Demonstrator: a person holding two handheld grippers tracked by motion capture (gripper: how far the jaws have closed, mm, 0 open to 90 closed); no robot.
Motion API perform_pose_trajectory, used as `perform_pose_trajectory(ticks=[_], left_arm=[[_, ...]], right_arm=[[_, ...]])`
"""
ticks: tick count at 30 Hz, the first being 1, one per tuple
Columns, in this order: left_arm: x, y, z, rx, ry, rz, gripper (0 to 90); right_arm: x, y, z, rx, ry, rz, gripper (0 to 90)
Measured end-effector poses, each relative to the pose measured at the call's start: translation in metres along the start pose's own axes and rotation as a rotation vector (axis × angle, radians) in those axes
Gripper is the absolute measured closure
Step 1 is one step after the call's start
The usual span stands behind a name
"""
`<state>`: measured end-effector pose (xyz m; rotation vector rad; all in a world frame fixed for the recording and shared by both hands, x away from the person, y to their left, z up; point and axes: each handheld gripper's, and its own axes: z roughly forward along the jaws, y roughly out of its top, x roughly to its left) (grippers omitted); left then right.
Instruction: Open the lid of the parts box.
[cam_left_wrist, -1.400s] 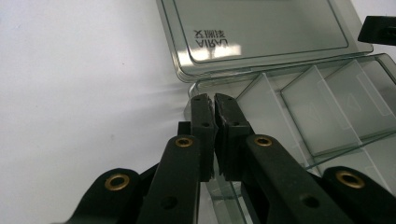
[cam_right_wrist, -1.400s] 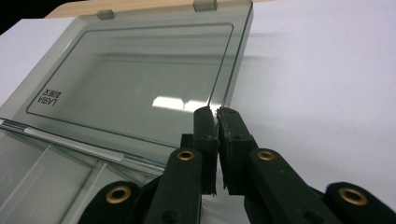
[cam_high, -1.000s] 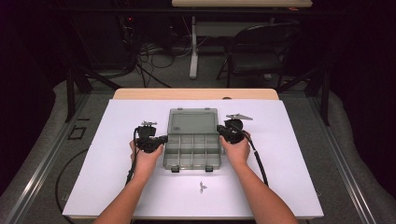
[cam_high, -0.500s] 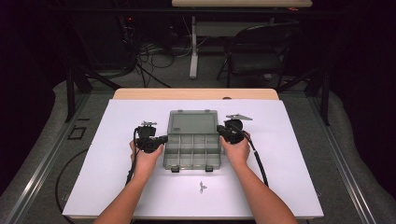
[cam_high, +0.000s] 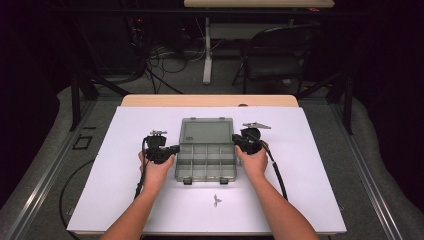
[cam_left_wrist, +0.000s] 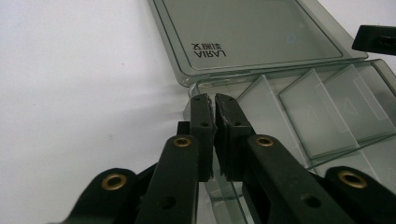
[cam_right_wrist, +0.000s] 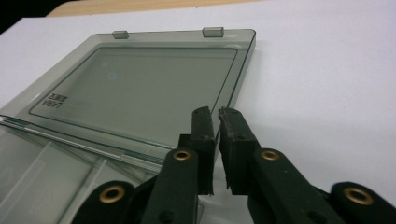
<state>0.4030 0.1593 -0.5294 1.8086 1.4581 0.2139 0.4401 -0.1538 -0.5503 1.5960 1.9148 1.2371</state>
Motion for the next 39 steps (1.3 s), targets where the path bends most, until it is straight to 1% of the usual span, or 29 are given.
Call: perform_pose_trajectory(ticks=[2,5,6,8,10,12,13,15,17,19,20,21,23,25,26,27,28,29,30,31,32,33,35,36,37,38,39], left_arm=[[0.001,0.0,0.0,0.002,0.008,0.006,82.8],[0.001,0.0,-0.001,0.002,0.012,0.002,80.0],[0.001,0.0,-0.001,0.002,0.015,0.006,78.9],[0.001,0.0,-0.003,0.002,0.014,0.011,77.6],[0.0,-0.001,-0.005,-0.004,0.013,0.014,75.6],[0.0,0.0,-0.007,-0.006,0.012,0.018,72.1],[0.0,0.0,-0.008,-0.009,0.009,0.018,70.1],[-0.001,0.0,-0.011,-0.012,0.004,0.019,66.3],[-0.001,0.0,-0.013,-0.01,0.004,0.022,62.0],[-0.002,-0.001,-0.016,-0.017,0.005,0.031,58.0],[-0.002,-0.001,-0.018,-0.016,0.008,0.039,55.5],[-0.003,-0.002,-0.02,-0.018,0.009,0.043,54.1],[-0.003,-0.004,-0.024,-0.029,0.018,0.097,51.4],[-0.003,-0.007,-0.028,-0.043,0.018,0.137,48.0],[-0.002,-0.009,-0.03,-0.048,0.018,0.148,47.3],[-0.001,-0.012,-0.034,-0.043,0.009,0.158,47.2],[0.001,-0.015,-0.036,-0.035,0.008,0.165,47.5],[0.003,-0.017,-0.038,-0.025,0.001,0.163,47.7],[0.005,-0.019,-0.04,-0.025,-0.024,0.165,48.7],[0.007,-0.022,-0.042,-0.035,-0.034,0.17,48.7],[0.008,-0.024,-0.045,-0.047,-0.019,0.183,47.7],[0.01,-0.026,-0.048,-0.052,-0.012,0.191,45.9],[0.011,-0.029,-0.052,-0.057,-0.042,0.172,44.7],[0.011,-0.031,-0.055,-0.062,-0.066,0.148,43.8],[0.011,-0.033,-0.057,-0.056,-0.09,0.137,40.8],[0.01,-0.034,-0.059,-0.054,-0.104,0.139,38.8],[0.008,-0.037,-0.061,-0.055,-0.114,0.153,38.7]], right_arm=[[0.0,0.001,-0.005,-0.016,0.005,-0.013,81.9],[0.0,0.001,-0.012,-0.031,-0.001,-0.033,79.4],[0.0,0.001,-0.014,-0.034,-0.001,-0.033,78.2],[-0.001,0.001,-0.02,-0.046,0.005,-0.033,76.0],[-0.001,0.001,-0.028,-0.05,0.016,-0.053,72.3],[0.001,0.0,-0.035,-0.049,0.011,-0.094,68.7],[0.002,0.0,-0.039,-0.05,0.004,-0.132,67.6],[0.002,-0.001,-0.048,-0.062,0.0,-0.173,65.2],[0.002,-0.004,-0.054,-0.067,-0.005,-0.194,62.9],[0.0,-0.006,-0.058,-0.061,-0.001,-0.196,60.2],[0.0,-0.007,-0.06,-0.06,0.0,-0.196,59.0],[-0.001,-0.008,-0.063,-0.057,-0.001,-0.207,57.4],[-0.001,-0.01,-0.069,-0.062,-0.002,-0.234,55.5],[0.0,-0.013,-0.075,-0.069,-0.01,-0.261,51.2],[0.0,-0.014,-0.079,-0.071,-0.018,-0.28,49.8],[0.0,-0.015,-0.082,-0.064,-0.017,-0.294,50.9],[0.0,-0.017,-0.086,-0.059,0.005,-0.295,51.0],[0.0,-0.018,-0.089,-0.061,0.019,-0.299,50.6],[0.0,-0.02,-0.092,-0.073,0.025,-0.304,50.3],[-0.001,-0.021,-0.095,-0.08,0.034,-0.311,49.2],[0.0,-0.022,-0.098,-0.078,0.042,-0.313,48.1],[0.0,-0.023,-0.101,-0.075,0.04,-0.326,47.6],[0.002,-0.026,-0.107,-0.081,0.039,-0.342,45.6],[0.003,-0.027,-0.11,-0.08,0.04,-0.337,45.3],[0.003,-0.029,-0.114,-0.073,0.043,-0.333,44.6],[0.004,-0.031,-0.117,-0.067,0.051,-0.326,42.7],[0.003,-0.032,-0.119,-0.065,0.055,-0.333,40.7]])
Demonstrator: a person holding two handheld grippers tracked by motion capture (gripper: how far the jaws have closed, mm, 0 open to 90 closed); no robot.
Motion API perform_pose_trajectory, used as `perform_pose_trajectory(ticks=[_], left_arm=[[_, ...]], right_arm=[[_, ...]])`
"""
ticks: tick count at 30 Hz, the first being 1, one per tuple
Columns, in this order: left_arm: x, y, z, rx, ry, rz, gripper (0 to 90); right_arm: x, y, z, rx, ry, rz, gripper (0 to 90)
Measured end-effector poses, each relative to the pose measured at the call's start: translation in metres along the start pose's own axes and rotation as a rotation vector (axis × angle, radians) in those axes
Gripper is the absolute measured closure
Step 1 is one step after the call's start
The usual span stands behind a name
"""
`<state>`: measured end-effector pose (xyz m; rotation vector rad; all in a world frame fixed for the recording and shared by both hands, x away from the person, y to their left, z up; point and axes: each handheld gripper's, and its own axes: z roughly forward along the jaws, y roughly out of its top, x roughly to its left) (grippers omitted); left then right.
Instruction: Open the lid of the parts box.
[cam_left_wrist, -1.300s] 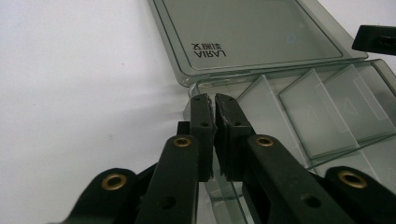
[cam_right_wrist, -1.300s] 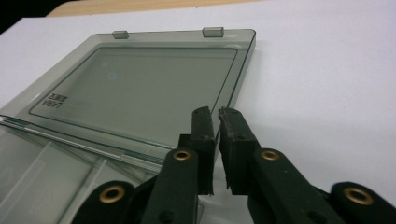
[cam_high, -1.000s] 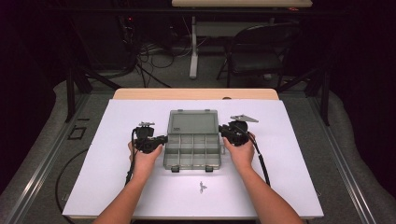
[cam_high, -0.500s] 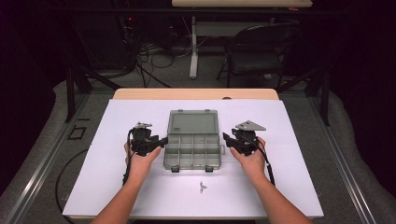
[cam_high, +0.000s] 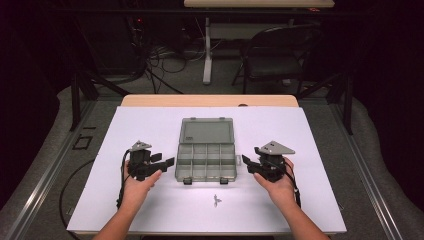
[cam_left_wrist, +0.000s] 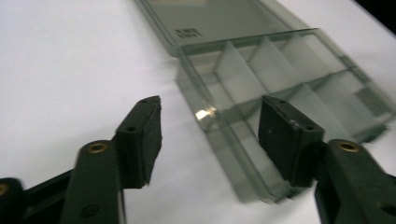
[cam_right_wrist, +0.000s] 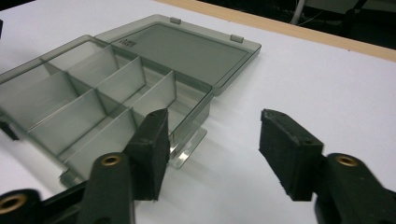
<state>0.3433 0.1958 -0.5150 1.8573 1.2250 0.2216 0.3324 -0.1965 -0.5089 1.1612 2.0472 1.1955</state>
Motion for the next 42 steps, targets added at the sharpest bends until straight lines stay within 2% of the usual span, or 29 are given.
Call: perform_pose_trajectory(ticks=[3,5,7,13,18,21,26,32,36,38,40,42], left_arm=[[-0.008,-0.004,-0.003,-0.01,0.012,0.049,36.1],[-0.013,-0.006,-0.004,-0.017,0.015,0.075,34.5],[-0.016,-0.007,-0.004,-0.02,0.013,0.091,34.3],[-0.025,-0.011,-0.007,-0.037,0.013,0.14,32.7],[-0.027,-0.018,-0.011,-0.044,0.013,0.152,32.4],[-0.028,-0.022,-0.01,-0.029,0.019,0.157,32.5],[-0.033,-0.027,-0.015,-0.044,0.029,0.171,32.5],[-0.038,-0.03,-0.019,-0.06,0.027,0.191,32.5],[-0.038,-0.03,-0.021,-0.067,0.025,0.189,32.6],[-0.037,-0.03,-0.022,-0.072,0.023,0.185,32.6],[-0.036,-0.03,-0.022,-0.072,0.024,0.181,32.7],[-0.035,-0.029,-0.022,-0.078,0.024,0.164,32.7]], right_arm=[[0.003,-0.005,-0.009,0.014,-0.003,0.001,35.3],[0.005,-0.007,-0.014,0.022,-0.024,-0.022,33.9],[0.006,-0.01,-0.02,0.007,-0.038,-0.03,33.7],[0.007,-0.015,-0.03,0.004,-0.031,-0.033,32.9],[0.009,-0.02,-0.035,0.009,-0.001,-0.005,33.4],[0.014,-0.021,-0.032,0.017,0.005,-0.027,33.3],[0.028,-0.021,-0.027,0.022,0.052,-0.062,35.6],[0.047,-0.02,-0.024,0.007,0.111,-0.102,43.8],[0.06,-0.021,-0.024,0.002,0.167,-0.144,51.4],[0.065,-0.022,-0.023,0.003,0.197,-0.156,51.6],[0.07,-0.024,-0.022,0.013,0.206,-0.174,51.4],[0.073,-0.024,-0.021,0.011,0.221,-0.171,51.3]])
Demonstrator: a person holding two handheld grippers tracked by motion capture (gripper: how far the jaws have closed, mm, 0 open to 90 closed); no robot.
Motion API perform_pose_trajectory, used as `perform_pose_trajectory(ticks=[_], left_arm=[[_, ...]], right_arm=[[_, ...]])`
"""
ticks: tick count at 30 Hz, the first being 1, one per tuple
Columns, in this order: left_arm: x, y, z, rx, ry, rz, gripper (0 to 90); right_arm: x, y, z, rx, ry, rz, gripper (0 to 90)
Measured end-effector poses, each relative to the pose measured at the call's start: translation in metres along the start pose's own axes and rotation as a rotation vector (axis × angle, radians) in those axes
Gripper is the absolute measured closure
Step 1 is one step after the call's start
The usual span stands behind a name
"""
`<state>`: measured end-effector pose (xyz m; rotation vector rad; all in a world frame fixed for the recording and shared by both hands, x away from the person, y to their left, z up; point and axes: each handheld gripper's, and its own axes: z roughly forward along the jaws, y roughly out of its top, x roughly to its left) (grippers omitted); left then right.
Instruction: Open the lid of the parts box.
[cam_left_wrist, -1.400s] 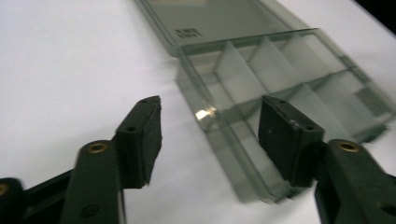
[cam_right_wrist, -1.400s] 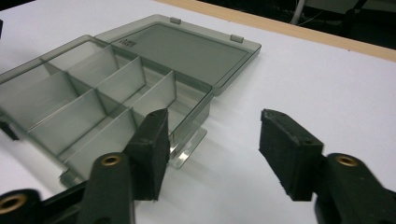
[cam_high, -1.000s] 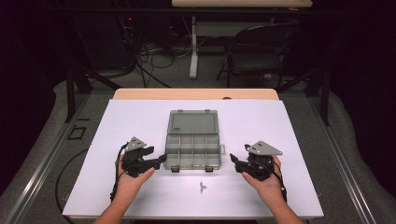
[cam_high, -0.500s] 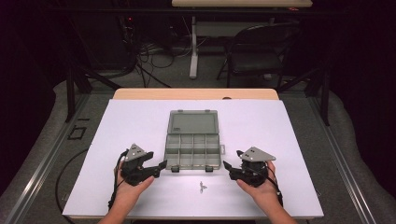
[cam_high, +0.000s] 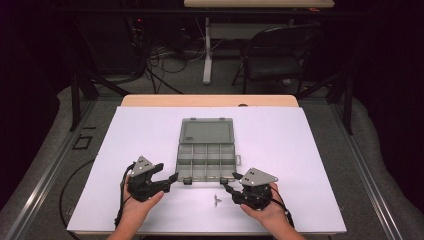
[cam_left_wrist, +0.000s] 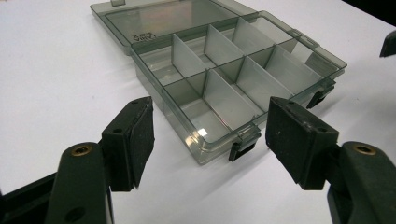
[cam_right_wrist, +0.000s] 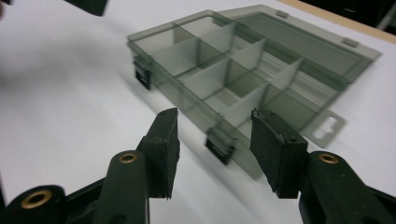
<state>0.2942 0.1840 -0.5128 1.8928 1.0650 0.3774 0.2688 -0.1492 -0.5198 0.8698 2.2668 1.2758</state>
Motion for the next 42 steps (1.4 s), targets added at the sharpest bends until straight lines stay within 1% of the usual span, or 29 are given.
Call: perform_pose_trajectory(ticks=[1,4,5,6,7,8,9,10,12,13,15,17,18,20,24,26,30,35,39,42], left_arm=[[0.001,0.0,0.0,0.001,-0.003,-0.004,32.7],[0.003,0.001,0.001,-0.001,-0.01,-0.014,32.6],[0.004,0.001,0.002,0.001,-0.012,-0.012,32.6],[0.004,0.001,0.002,0.001,-0.012,-0.016,32.6],[0.004,0.001,0.003,0.0,-0.014,-0.02,32.7],[0.004,0.001,0.003,-0.002,-0.015,-0.021,32.6],[0.004,0.001,0.003,-0.002,-0.016,-0.02,32.6],[0.004,0.001,0.003,-0.003,-0.017,-0.018,32.6],[0.004,0.001,0.004,0.002,-0.014,-0.018,32.6],[0.005,0.001,0.004,0.004,-0.014,-0.018,32.6],[0.005,0.001,0.004,0.005,-0.013,-0.023,32.6],[0.006,0.001,0.005,0.002,-0.014,-0.024,32.7],[0.006,0.001,0.005,0.001,-0.014,-0.026,32.6],[0.007,0.001,0.005,0.003,-0.019,-0.027,32.6],[0.007,0.001,0.006,0.009,-0.019,-0.029,32.6],[0.007,0.001,0.006,0.009,-0.02,-0.031,32.6],[0.008,0.001,0.007,0.011,-0.02,-0.031,32.7],[0.01,0.001,0.007,0.009,-0.02,-0.038,32.6],[0.011,0.001,0.006,0.009,-0.015,-0.04,32.6],[0.011,0.0,0.005,0.003,-0.007,-0.043,32.6]], right_arm=[[0.002,0.0,0.002,0.0,0.02,0.001,51.4],[0.005,0.0,0.004,0.003,0.029,0.013,51.2],[0.006,0.0,0.004,0.003,0.024,0.018,54.5],[0.007,-0.001,0.004,-0.003,0.041,0.019,59.6],[0.008,-0.001,0.005,-0.001,0.068,0.021,61.5],[0.009,-0.002,0.005,-0.005,0.077,0.013,63.1],[0.01,-0.003,0.006,0.0,0.08,0.0,63.9],[0.011,-0.003,0.007,0.01,0.093,-0.005,65.1],[0.011,-0.005,0.008,0.011,0.103,0.001,67.4],[0.01,-0.006,0.008,0.013,0.115,0.006,67.7],[0.009,-0.008,0.011,0.023,0.12,0.009,68.0],[0.008,-0.01,0.013,0.052,0.145,0.018,68.2],[0.008,-0.011,0.015,0.062,0.153,0.021,70.5],[0.008,-0.012,0.017,0.083,0.164,0.011,73.1],[0.01,-0.014,0.02,0.103,0.168,0.008,77.6],[0.011,-0.014,0.022,0.105,0.178,0.001,78.8],[0.013,-0.014,0.027,0.11,0.19,-0.005,78.7],[0.016,-0.015,0.031,0.122,0.197,-0.017,75.8],[0.017,-0.015,0.033,0.121,0.198,-0.031,74.7],[0.017,-0.015,0.035,0.117,0.203,-0.028,73.6]])
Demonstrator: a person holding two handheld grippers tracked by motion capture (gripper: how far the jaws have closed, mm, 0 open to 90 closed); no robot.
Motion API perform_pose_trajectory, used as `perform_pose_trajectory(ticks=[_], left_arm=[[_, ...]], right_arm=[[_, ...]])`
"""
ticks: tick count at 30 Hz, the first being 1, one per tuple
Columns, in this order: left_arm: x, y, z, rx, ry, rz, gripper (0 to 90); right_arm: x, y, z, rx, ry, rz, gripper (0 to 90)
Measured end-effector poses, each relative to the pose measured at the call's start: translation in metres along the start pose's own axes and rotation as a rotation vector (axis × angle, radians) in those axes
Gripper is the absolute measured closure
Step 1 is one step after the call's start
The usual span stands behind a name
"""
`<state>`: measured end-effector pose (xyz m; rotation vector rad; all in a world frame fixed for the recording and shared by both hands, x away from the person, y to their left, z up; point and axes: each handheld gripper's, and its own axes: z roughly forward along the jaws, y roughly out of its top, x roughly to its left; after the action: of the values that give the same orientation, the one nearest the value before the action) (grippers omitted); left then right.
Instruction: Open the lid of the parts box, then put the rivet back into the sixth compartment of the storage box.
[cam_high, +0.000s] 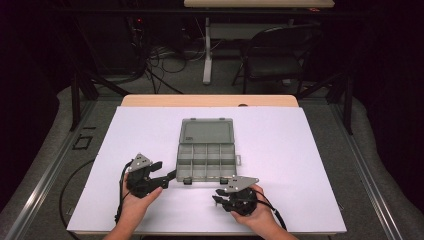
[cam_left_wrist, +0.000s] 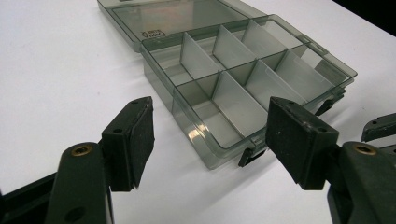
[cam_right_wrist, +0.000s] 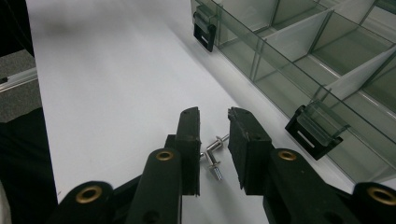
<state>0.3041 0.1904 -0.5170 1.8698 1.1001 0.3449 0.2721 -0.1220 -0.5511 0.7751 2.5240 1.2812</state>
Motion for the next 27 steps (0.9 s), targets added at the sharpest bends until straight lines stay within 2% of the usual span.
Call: perform_pose_trajectory(ticks=[18,27], left_arm=[[0.002,-0.0028,-0.0027,0.004,0.008,-0.008,32.6],[0.0025,-0.0038,-0.0042,0.003,0.013,-0.009,32.6]], right_arm=[[0.0001,0.001,0.0036,0.015,0.007,-0.018,74.5],[0.0009,0.0003,0.0075,0.054,0.007,-0.03,78.1]])
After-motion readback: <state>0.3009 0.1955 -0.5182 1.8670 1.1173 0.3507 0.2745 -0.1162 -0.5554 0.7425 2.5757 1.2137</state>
